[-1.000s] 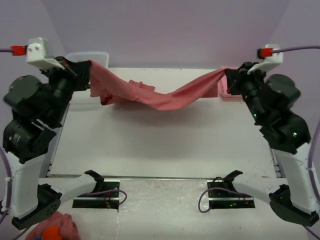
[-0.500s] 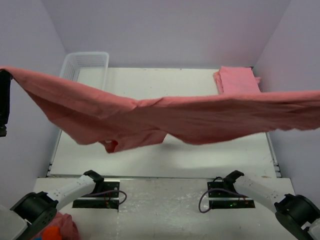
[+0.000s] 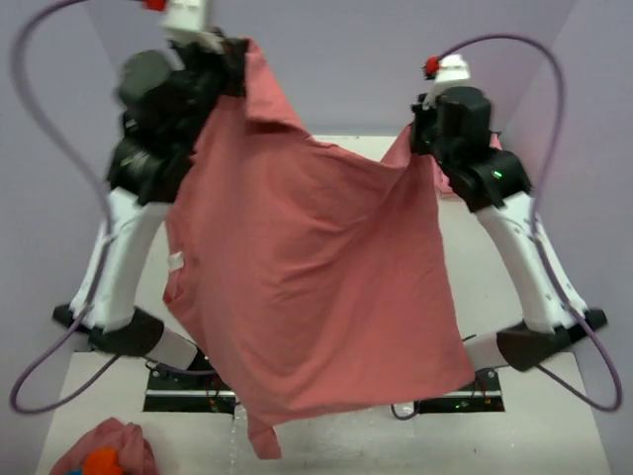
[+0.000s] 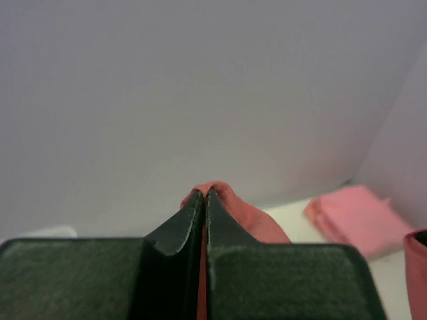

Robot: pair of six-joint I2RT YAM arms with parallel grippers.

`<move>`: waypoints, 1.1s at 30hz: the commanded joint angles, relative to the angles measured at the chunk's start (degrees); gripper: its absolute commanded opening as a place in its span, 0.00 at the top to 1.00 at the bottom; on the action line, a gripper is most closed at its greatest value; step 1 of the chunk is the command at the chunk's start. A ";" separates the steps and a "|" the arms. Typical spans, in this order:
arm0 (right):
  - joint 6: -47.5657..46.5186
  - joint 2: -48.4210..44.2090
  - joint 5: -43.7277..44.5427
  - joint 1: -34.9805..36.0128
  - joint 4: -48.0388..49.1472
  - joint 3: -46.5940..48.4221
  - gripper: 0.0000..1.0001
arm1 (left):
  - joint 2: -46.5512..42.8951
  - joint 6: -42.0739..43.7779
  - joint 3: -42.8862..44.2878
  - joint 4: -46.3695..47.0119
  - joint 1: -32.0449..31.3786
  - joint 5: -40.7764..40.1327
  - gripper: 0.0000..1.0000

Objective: Fold and stack the t-shirts
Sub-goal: Flatten out the tshirt

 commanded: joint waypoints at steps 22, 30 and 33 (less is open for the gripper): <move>1.96 42.90 1.20 -19.09 2.09 9.75 1.00 | 41.35 2.86 -12.24 10.38 14.86 -5.32 1.00; 1.26 50.03 -1.43 -21.82 -1.33 23.81 1.00 | 36.16 4.44 -14.88 12.84 15.57 -8.41 1.00; 1.26 52.94 -1.87 -22.00 -2.40 28.48 1.00 | 36.77 4.18 -14.53 12.41 16.36 -9.47 1.00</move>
